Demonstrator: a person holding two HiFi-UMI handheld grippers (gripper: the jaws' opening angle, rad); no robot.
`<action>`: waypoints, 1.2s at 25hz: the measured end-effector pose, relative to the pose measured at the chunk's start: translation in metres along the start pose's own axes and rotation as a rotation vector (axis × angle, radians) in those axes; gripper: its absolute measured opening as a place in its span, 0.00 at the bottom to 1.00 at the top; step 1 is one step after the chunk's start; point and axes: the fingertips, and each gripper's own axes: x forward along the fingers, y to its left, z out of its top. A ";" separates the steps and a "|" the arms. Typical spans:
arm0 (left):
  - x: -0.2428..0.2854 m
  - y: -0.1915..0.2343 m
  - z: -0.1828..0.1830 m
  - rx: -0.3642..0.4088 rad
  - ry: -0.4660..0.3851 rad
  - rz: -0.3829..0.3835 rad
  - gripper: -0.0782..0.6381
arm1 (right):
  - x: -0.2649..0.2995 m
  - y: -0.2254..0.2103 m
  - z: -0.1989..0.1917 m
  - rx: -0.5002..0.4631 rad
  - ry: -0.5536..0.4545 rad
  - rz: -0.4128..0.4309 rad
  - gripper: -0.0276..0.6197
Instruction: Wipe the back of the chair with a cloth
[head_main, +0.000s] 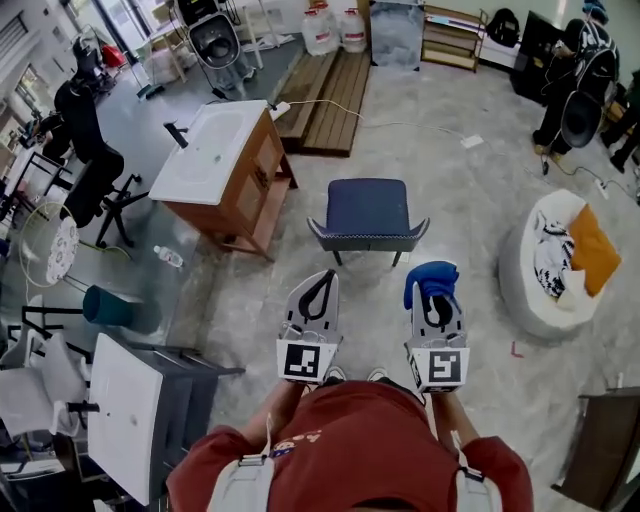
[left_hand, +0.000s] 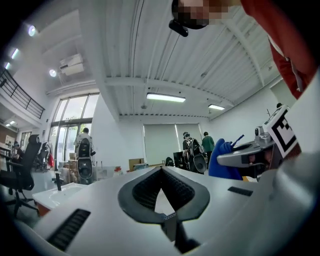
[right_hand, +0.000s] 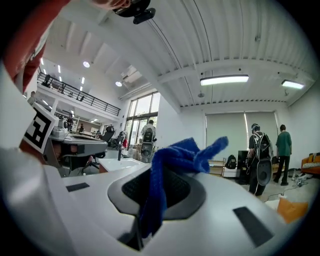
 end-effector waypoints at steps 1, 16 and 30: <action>0.000 0.002 0.007 0.016 -0.015 -0.007 0.13 | 0.001 -0.001 0.009 -0.006 -0.019 -0.007 0.13; -0.008 0.036 0.072 0.048 -0.127 0.028 0.13 | 0.002 -0.024 0.084 -0.092 -0.172 -0.109 0.13; -0.016 0.042 0.063 0.055 -0.114 0.053 0.13 | -0.001 -0.019 0.077 -0.086 -0.150 -0.106 0.13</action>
